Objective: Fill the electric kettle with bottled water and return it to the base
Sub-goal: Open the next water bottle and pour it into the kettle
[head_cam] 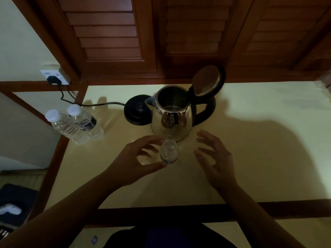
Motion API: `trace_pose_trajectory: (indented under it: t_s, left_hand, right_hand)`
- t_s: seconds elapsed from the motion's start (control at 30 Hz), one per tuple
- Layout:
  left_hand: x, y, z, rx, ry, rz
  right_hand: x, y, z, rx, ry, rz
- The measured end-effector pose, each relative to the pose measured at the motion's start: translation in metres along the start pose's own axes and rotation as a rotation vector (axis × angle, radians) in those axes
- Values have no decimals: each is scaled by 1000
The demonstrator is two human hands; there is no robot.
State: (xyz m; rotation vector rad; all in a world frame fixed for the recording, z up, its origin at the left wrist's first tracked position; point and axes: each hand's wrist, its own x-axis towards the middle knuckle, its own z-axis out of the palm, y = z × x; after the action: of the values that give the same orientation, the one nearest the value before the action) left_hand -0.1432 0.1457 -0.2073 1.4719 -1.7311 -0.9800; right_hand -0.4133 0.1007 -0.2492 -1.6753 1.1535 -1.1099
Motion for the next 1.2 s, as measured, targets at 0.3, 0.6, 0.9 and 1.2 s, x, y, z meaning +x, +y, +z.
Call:
trace_pose_trajectory:
  t_s: [0.3,0.6,0.9,1.2]
  left_hand:
    - [15,-1,22,-180,15,-42]
    - [11,4,14,-249,210,-54]
    - [17,19,-31,-76,222,92]
    - [40,41,-63,-12,199,153]
  right_hand:
    - [26,13,25,-157,57,-181]
    - [45,9,46,-276,30,-197]
    - [50,12,55,-273,55,-273]
    - [48,14,65,-314,115,-304]
